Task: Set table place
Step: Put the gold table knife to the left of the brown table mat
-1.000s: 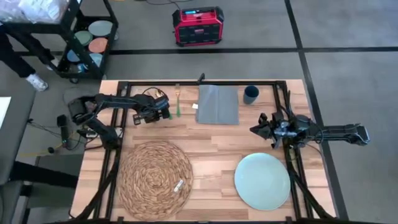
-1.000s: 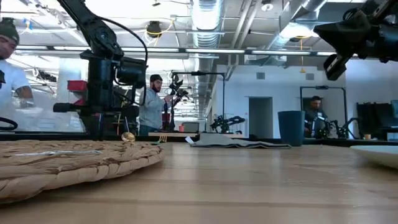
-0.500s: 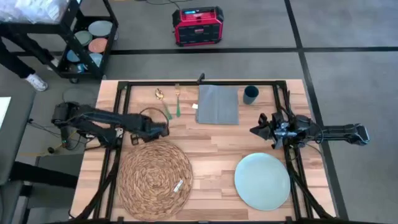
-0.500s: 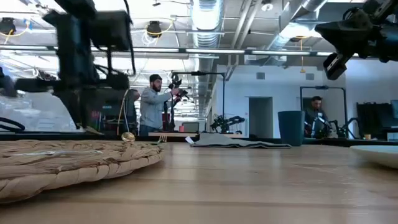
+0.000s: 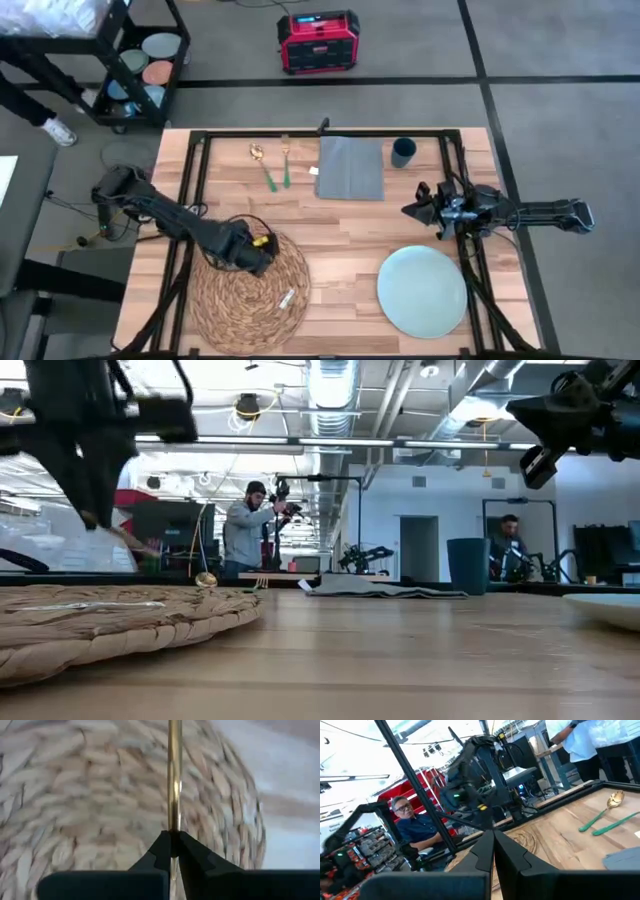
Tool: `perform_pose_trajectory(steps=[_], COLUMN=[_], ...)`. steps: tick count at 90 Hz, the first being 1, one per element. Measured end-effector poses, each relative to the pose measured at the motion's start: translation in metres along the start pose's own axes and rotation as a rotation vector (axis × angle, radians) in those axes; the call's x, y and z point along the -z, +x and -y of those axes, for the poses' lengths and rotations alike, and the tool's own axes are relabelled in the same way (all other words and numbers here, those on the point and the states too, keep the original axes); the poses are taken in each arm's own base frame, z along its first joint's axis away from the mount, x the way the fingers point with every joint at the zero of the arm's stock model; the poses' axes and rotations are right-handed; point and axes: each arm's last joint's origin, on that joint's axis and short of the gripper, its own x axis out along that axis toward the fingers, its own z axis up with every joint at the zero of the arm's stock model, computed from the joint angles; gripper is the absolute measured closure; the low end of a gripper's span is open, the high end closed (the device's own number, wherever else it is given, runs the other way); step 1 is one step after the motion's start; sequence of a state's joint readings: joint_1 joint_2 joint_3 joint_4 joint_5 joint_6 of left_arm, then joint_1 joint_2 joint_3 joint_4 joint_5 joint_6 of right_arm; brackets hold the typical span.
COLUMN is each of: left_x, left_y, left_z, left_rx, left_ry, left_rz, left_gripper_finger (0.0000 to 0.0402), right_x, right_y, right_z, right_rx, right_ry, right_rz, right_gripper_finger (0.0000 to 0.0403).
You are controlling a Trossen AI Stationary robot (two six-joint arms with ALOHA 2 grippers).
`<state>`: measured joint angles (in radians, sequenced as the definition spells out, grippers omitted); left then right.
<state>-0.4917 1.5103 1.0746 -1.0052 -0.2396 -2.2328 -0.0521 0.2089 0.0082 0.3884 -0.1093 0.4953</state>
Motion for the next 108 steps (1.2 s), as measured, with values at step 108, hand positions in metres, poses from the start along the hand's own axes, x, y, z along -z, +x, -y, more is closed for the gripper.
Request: perform_pose_trajectory(steps=[108], left_x=[0.126], left_y=[0.027], left_z=[0.02], left_rx=[-0.076], left_ry=[0.159], left_rz=[-0.054], left_gripper_finger=[0.0402], right_x=[0.011], right_y=[0.0], right_z=[-0.007], right_rx=[-0.09], right_ry=[-0.003], right_rz=[-0.125], right_gripper_finger=[0.0403])
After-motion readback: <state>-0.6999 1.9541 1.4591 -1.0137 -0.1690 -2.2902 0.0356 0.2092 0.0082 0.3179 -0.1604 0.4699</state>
